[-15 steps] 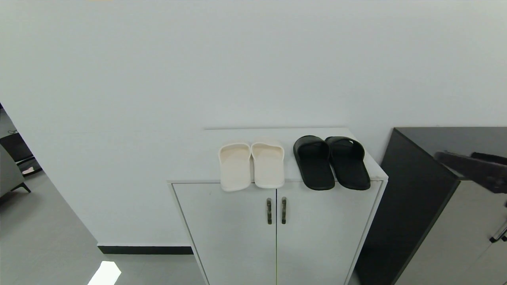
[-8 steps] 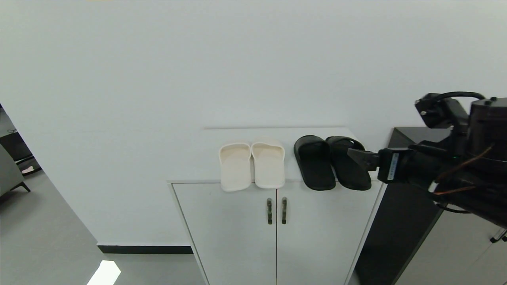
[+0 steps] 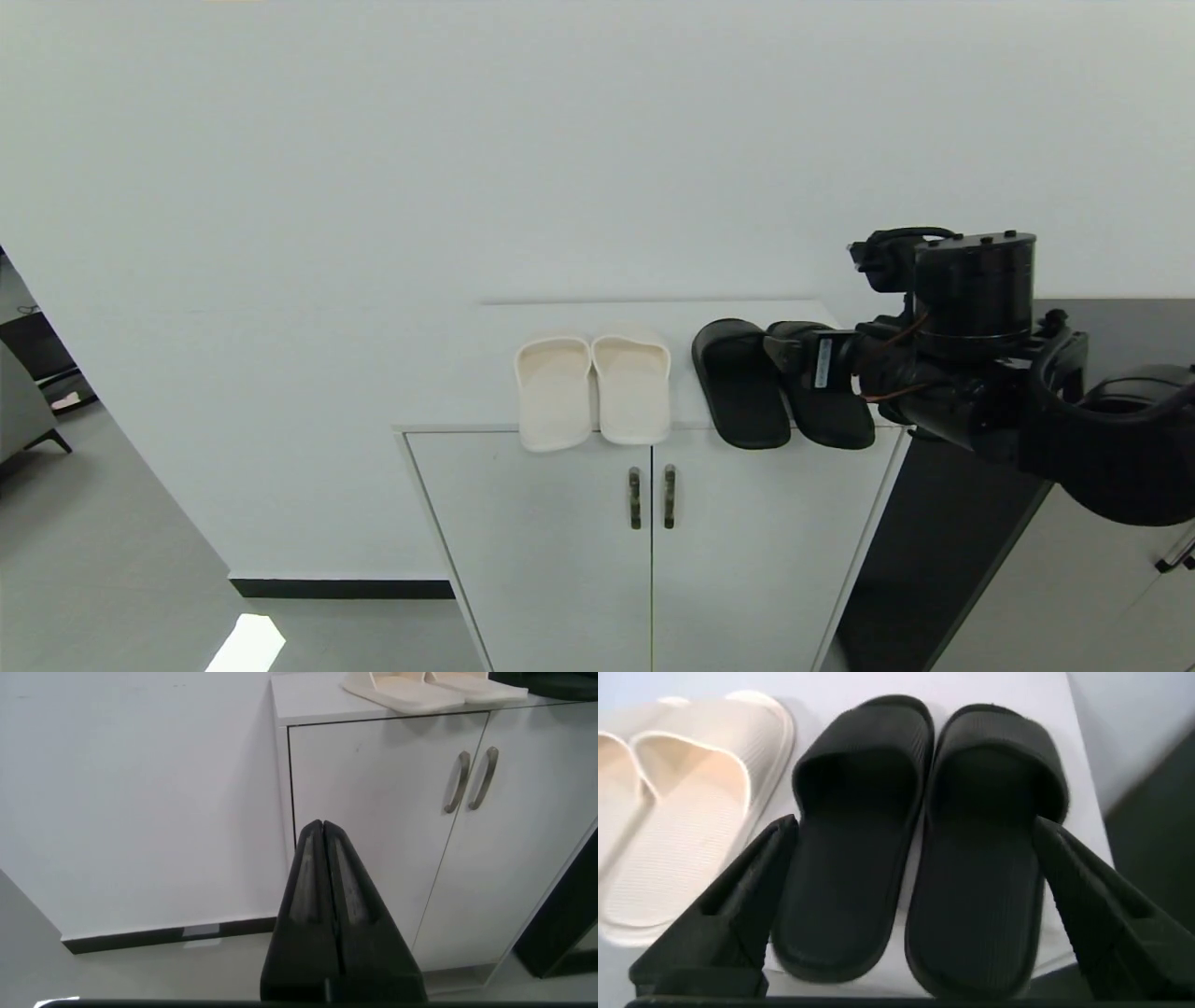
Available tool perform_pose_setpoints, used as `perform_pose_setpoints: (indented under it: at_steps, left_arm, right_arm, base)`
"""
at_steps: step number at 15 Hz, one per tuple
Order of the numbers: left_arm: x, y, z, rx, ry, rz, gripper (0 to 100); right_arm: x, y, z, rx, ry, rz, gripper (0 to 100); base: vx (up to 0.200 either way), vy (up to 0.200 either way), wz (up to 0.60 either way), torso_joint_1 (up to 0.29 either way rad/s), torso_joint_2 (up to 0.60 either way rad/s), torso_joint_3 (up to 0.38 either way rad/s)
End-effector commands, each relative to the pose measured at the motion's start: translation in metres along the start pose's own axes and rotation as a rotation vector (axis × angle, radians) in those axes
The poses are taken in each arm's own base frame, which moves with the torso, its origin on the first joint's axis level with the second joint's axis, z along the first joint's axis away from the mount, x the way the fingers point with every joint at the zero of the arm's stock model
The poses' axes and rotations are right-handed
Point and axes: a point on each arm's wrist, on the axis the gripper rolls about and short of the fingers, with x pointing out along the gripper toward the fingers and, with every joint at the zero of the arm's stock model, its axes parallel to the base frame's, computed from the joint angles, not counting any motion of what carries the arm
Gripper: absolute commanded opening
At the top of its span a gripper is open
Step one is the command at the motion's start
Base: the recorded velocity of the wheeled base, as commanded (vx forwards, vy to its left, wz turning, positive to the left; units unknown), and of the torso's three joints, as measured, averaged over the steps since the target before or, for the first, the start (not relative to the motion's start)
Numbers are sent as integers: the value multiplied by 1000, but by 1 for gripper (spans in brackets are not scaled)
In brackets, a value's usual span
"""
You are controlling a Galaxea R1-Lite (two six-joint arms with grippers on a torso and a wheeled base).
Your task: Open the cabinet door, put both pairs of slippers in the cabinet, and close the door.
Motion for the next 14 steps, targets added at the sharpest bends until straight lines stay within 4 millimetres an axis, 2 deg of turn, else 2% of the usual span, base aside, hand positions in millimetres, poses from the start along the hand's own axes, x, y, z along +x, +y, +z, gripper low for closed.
perform_pose_setpoints:
  at_steps: [1,6,11,14]
  left_arm:
    - [0,0,0,-1,2,2,0]
    - [0,0,0,-13,2,2,0]
    - [0,0,0,-13,1,2,0]
    - [0,0,0,-13,2,2,0]
  right_arm:
    - [21,-1,-15,-25,40,-23,100]
    - [55,-2,-29,-41,24,-42,100]
    - [74,4,-31,-37,15,-42,100]
    - [92,4,-32,-32,4,-54,100]
  base:
    - [0,0,0,0,0,0]
    - [0,0,0,0,0,0]
    - [0,0,0,0,0,0]
    - [0,0,0,0,0,0]
